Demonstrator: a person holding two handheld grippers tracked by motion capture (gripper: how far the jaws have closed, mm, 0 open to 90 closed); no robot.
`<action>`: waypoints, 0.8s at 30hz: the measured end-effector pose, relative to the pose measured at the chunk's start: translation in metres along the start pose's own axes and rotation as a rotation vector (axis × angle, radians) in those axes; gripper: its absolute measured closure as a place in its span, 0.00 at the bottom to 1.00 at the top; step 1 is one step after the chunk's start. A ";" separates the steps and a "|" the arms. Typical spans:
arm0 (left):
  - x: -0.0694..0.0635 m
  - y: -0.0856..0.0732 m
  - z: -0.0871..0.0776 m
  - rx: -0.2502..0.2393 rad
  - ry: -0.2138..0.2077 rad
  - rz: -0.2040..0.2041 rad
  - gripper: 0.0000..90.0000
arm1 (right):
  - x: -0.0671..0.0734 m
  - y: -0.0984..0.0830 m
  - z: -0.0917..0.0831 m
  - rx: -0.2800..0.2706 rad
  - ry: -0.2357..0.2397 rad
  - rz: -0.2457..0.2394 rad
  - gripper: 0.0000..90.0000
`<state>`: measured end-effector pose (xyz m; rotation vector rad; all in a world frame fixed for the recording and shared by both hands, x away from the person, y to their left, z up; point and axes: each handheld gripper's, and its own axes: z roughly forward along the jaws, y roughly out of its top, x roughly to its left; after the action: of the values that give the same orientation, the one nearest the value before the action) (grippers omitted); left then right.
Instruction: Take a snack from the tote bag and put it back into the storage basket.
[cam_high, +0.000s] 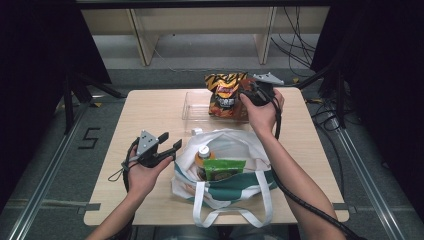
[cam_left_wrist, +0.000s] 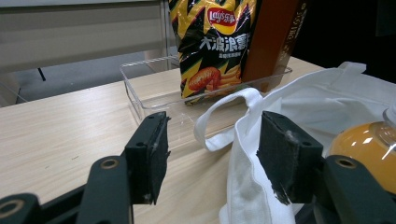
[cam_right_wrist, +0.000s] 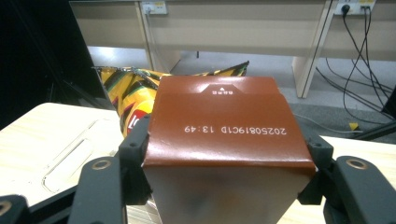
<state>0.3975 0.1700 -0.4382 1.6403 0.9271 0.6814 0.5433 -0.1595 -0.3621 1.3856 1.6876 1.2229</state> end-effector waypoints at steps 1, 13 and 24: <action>0.000 0.000 0.000 0.001 0.000 0.001 0.47 | 0.000 0.000 0.000 0.004 0.001 0.004 0.43; 0.000 0.000 0.000 0.003 -0.001 0.004 0.47 | -0.003 -0.007 0.005 0.040 0.006 0.016 0.43; 0.000 0.000 0.000 0.001 0.000 0.001 0.47 | -0.005 -0.013 0.012 0.069 0.010 0.012 0.42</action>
<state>0.3978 0.1703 -0.4384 1.6412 0.9271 0.6816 0.5501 -0.1612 -0.3792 1.4344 1.7454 1.1895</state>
